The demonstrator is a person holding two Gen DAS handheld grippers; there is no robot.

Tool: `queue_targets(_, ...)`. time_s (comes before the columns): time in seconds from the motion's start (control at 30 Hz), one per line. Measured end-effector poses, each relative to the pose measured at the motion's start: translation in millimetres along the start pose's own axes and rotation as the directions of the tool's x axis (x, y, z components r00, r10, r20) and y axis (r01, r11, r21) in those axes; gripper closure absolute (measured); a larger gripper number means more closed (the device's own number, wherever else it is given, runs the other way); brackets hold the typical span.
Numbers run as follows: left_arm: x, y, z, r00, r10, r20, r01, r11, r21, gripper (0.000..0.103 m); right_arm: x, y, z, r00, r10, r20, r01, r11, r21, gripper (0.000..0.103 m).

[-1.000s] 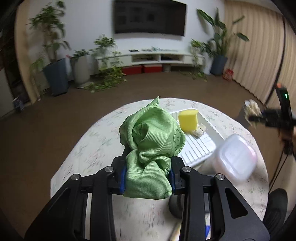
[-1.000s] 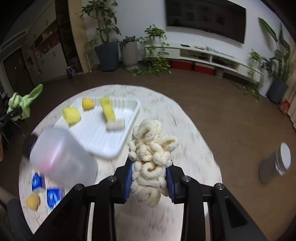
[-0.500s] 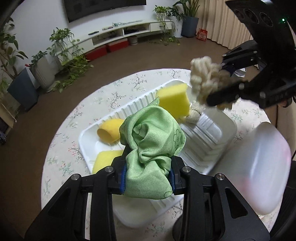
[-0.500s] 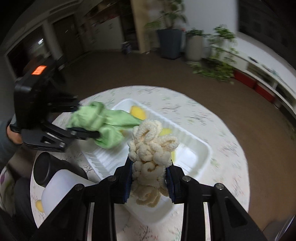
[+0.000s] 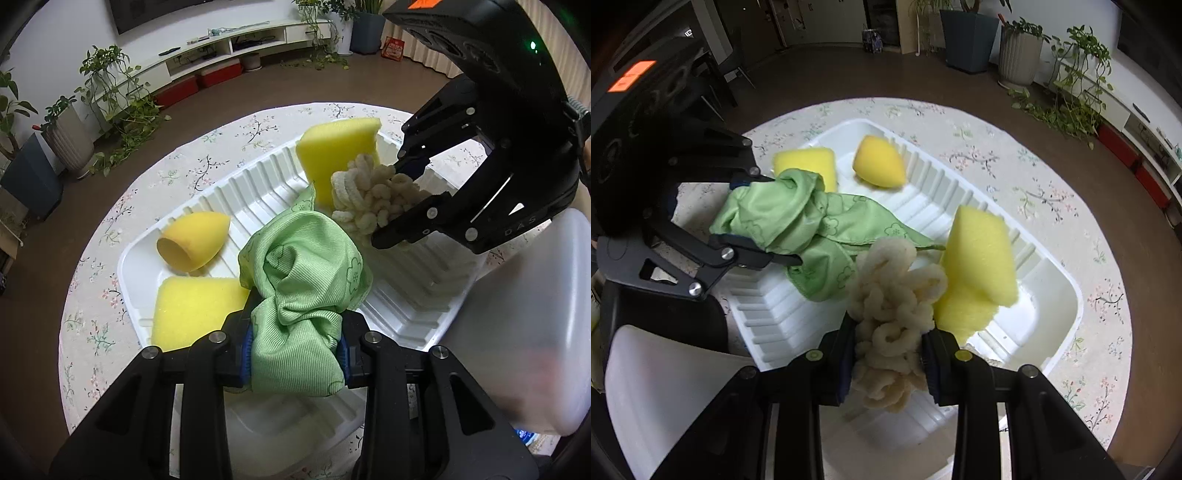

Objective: Organize soft objects
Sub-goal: 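Lower both items into the tray and open both tools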

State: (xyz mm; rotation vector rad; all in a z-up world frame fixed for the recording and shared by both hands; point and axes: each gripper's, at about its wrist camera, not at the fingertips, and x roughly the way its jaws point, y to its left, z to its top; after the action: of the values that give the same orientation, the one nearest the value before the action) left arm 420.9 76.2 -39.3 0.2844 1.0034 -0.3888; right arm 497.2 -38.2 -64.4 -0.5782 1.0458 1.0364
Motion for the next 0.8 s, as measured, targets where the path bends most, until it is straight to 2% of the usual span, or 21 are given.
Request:
queue_targets(0.17, 9, 3, 2, 1.000, -0.002, -0.018, 0.001, 1.000, -0.020, 0.067, 7, -5, -4, 1.000, 0.000, -0.015, 0.000, 1.000, 0.017, 0.068)
queue_targets(0.27, 10, 5, 4, 1.000, -0.010, -0.014, 0.009, 0.999, -0.035, 0.057, 9, -6, -4, 1.000, 0.001, -0.008, -0.001, 1.000, 0.031, 0.063)
queue_targets(0.3, 11, 4, 4, 1.000, -0.007, -0.015, 0.006, 0.999, -0.032, 0.055, 9, -6, -4, 1.000, 0.003, -0.006, -0.003, 0.999, 0.038, 0.058)
queue_targets(0.33, 10, 2, 5, 1.000, -0.003, -0.015, 0.003, 1.000, -0.026, 0.048, 9, -7, -4, 1.000, 0.001, -0.005, -0.001, 0.999, 0.043, 0.048)
queue_targets(0.37, 11, 2, 5, 1.000, 0.000, -0.017, 0.000, 1.000, -0.021, 0.043, 8, -7, -5, 1.000, -0.009, -0.003, 0.009, 0.999, 0.049, 0.044)
queue_targets(0.53, 6, 1, 5, 0.999, 0.039, 0.004, -0.039, 0.999, -0.033, 0.031, -1, -8, -7, 0.999, -0.031, 0.029, 0.030, 0.998, 0.063, 0.037)
queue_targets(0.73, -19, 10, 5, 0.996, 0.044, 0.076, -0.039, 0.996, -0.075, 0.027, -17, -8, -14, 0.996, -0.030, 0.080, 0.024, 0.997, 0.074, 0.035)
queue_targets(0.8, -28, 14, 5, 0.994, 0.055, 0.097, -0.047, 0.995, -0.089, 0.027, -24, -8, -17, 0.995, -0.031, 0.098, 0.024, 0.997, 0.076, 0.031)
